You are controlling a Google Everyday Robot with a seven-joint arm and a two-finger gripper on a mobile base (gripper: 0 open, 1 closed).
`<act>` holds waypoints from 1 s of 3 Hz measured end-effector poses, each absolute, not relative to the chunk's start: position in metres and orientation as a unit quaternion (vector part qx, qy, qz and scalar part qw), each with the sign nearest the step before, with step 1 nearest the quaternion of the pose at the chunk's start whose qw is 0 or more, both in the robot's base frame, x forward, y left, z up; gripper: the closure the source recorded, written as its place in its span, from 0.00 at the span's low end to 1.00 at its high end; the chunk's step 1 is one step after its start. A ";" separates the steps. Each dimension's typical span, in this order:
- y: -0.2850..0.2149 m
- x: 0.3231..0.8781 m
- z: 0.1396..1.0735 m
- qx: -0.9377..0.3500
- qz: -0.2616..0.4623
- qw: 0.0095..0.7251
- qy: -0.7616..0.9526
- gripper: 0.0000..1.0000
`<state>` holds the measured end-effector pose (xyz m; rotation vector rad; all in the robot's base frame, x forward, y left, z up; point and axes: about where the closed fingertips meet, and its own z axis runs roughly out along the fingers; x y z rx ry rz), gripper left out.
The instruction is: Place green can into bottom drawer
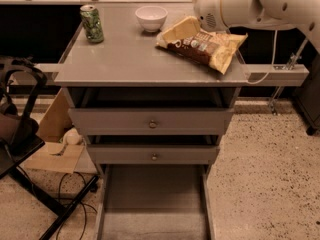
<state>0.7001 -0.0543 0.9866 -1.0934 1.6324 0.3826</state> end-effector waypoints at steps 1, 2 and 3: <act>-0.021 0.744 0.968 -0.468 0.187 0.544 0.670 0.00; 0.036 0.799 0.961 -0.473 0.218 0.559 0.645 0.00; 0.092 0.833 0.968 -0.463 0.227 0.574 0.636 0.00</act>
Offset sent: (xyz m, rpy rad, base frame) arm 0.1718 0.1593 -0.0102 0.1849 -0.0835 0.1689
